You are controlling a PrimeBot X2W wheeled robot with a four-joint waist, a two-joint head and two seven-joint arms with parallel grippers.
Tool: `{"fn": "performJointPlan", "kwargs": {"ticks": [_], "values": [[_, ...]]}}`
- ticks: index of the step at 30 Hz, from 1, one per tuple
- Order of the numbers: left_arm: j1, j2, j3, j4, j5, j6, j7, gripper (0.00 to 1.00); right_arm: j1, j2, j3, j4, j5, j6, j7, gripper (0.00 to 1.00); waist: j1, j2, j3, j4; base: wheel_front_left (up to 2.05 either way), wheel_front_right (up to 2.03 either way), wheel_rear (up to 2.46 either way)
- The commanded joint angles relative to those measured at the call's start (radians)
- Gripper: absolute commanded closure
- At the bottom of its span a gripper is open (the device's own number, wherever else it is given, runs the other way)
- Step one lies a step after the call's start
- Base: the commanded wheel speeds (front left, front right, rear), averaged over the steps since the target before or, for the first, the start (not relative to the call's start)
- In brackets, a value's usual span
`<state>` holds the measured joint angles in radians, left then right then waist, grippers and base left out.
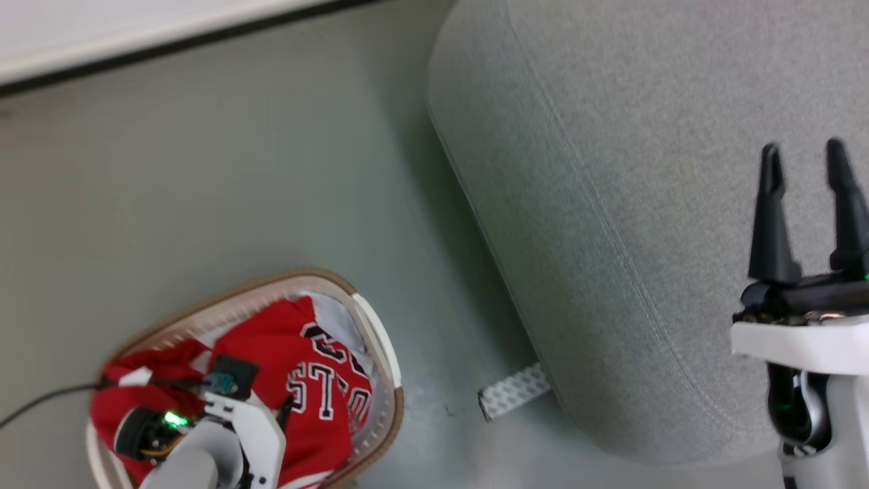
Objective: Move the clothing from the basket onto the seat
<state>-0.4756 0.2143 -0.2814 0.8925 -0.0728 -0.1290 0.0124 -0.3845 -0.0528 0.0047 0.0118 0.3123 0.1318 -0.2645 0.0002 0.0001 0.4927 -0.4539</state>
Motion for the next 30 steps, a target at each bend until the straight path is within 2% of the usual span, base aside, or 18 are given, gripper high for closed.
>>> {"fn": "performJointPlan", "kwargs": {"ticks": [1, 3, 6, 10, 19, 20, 21, 22, 28, 30], "values": [[-0.039, 0.02, -0.04, 0.025, -0.013, -0.002, 0.018, 0.0, -0.034, 0.004, -0.008, -0.016, 0.026, -0.002, 0.0, 0.0, -0.0002, -0.0001, 0.105, -0.05, 0.0, 0.0, 0.0], [-0.053, 0.027, -0.062, 0.041, -0.029, -0.002, 0.027, 0.0, -0.044, 0.004, -0.013, -0.023, 0.038, -0.002, 0.0, 0.0, -0.0002, -0.0001, 0.125, -0.055, 0.0, 0.0, 0.0], [-0.128, 0.065, -0.162, 0.095, -0.064, -0.002, 0.069, 0.0, -0.072, 0.004, -0.015, -0.032, 0.088, -0.002, 0.0, 0.0, -0.0002, -0.0001, 0.205, -0.07, 0.0, 0.0, 0.0], [-0.183, 0.095, -0.211, 0.127, -0.098, -0.001, 0.102, 0.0, -0.082, 0.004, 0.0, -0.03, 0.111, -0.002, 0.0, 0.0, -0.0002, -0.0001, 0.26, -0.085, 0.0, 0.0, 0.0], [-0.281, 0.129, -0.37, 0.196, -0.177, 0.0, 0.193, 0.0, -0.047, 0.003, -0.015, -0.045, 0.123, -0.002, 0.0, 0.0, -0.0002, -0.0001, 0.344, -0.065, 0.07, 0.07, 0.07], [-0.284, 0.133, -0.382, 0.198, -0.184, 0.0, 0.19, 0.46, -0.045, 0.003, -0.015, -0.044, 0.125, -0.002, 0.0, 0.0, -0.0002, -0.0001, 0.345, -0.064, 0.0, 0.0, 0.0], [-0.287, 0.135, -0.392, 0.197, -0.197, 0.0, 0.18, 0.84, -0.045, 0.003, -0.016, -0.043, 0.126, -0.002, 0.0, 0.0, -0.0002, -0.0001, 0.345, -0.064, 0.0, 0.0, 0.0], [-0.29, 0.136, -0.399, 0.197, -0.21, -0.001, 0.174, 1.0, -0.044, 0.003, -0.015, -0.039, 0.127, -0.002, 0.0, 0.0, -0.0002, -0.0001, 0.343, -0.065, 0.0, 0.0, 0.0], [-0.275, 0.147, -0.431, 0.198, -0.281, -0.001, 0.107, 1.0, -0.069, 0.003, 0.008, -0.021, 0.125, -0.002, 0.0, 0.0, -0.0002, -0.0001, 0.3, -0.077, 0.0, 0.0, 0.0], [-0.265, 0.131, -0.453, 0.197, -0.293, -0.001, 0.081, 1.0, -0.071, 0.002, 0.004, -0.015, 0.107, -0.002, 0.0, 0.0, -0.0002, -0.0001, 0.265, -0.064, 0.0, 0.0, 0.0]]}}
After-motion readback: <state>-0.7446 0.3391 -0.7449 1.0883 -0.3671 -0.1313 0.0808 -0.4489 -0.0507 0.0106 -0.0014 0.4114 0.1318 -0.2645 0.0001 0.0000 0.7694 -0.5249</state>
